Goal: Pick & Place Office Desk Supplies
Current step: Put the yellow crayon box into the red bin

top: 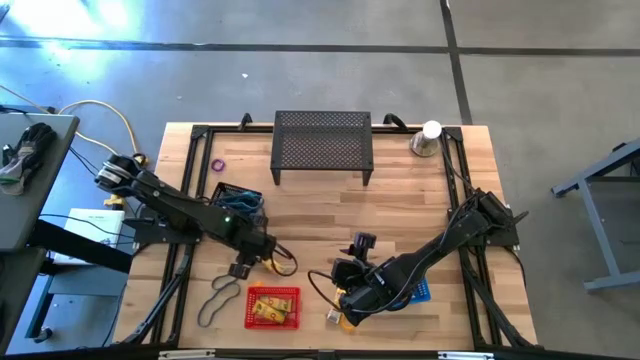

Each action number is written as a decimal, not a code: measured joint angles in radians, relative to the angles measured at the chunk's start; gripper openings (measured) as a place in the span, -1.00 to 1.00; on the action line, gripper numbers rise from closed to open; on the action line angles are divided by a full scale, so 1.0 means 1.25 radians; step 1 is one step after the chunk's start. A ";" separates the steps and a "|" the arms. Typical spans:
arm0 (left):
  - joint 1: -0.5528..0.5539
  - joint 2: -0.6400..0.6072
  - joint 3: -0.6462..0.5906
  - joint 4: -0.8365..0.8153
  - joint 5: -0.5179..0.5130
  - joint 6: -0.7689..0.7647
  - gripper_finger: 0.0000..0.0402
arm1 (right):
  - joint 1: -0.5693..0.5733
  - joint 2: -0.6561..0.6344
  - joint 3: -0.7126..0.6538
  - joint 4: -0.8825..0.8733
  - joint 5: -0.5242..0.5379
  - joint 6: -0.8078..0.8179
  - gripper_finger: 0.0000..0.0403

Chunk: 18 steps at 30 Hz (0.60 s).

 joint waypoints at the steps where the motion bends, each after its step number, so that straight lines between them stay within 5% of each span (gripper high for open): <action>1: 0.000 0.004 0.000 0.005 0.000 -0.010 -0.22 | 0.000 0.000 0.000 0.000 0.000 0.000 0.04; 4: 0.000 0.014 0.000 0.017 -0.014 -0.011 -0.02 | -0.001 0.000 0.000 0.000 0.000 0.000 0.04; 9: -0.009 0.034 0.000 0.017 -0.149 -0.108 0.24 | -0.001 0.000 0.000 0.001 0.000 0.000 0.04; 18: -0.010 0.091 0.000 0.078 -0.083 -0.072 0.28 | -0.001 0.000 0.000 0.001 0.000 0.000 0.04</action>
